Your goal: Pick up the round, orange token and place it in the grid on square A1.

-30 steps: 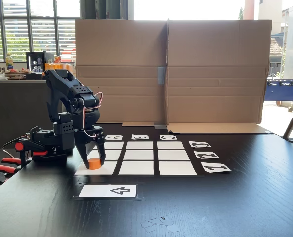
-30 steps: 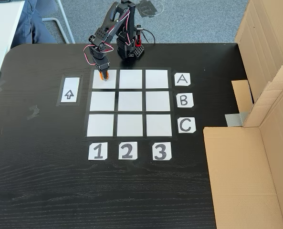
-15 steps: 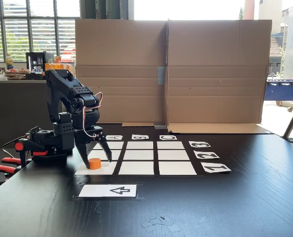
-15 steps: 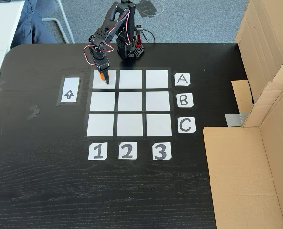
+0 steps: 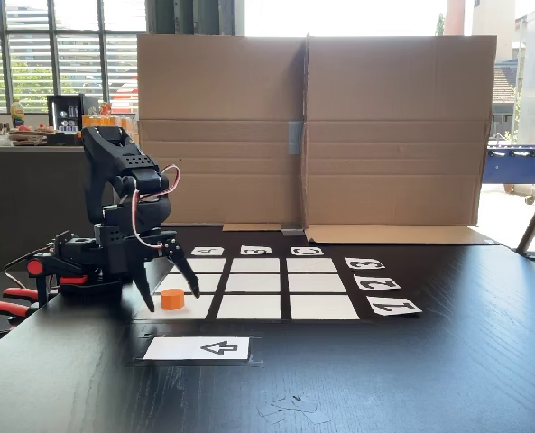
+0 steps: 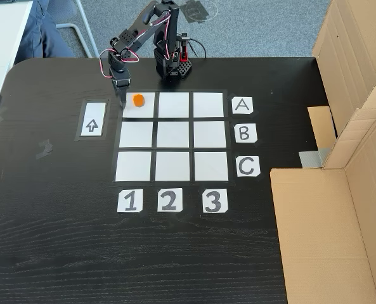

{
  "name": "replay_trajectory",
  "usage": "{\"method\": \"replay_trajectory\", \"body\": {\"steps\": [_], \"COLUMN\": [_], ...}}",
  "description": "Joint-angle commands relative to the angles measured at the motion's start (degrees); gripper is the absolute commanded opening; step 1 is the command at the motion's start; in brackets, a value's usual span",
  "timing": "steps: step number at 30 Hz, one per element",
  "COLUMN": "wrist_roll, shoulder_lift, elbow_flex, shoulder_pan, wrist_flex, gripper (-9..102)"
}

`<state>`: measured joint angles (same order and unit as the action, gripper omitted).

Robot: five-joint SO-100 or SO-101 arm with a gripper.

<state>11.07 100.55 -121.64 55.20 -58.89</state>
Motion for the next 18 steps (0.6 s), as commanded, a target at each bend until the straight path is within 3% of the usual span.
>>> {"method": "replay_trajectory", "body": {"steps": [1,18], "wrist_roll": [-0.26,-0.35], "shoulder_lift": [2.72,22.15], "elbow_flex": [4.75,14.24], "shoulder_pan": [3.43,25.14], "wrist_flex": [0.53,-0.18], "gripper": [32,31]}}
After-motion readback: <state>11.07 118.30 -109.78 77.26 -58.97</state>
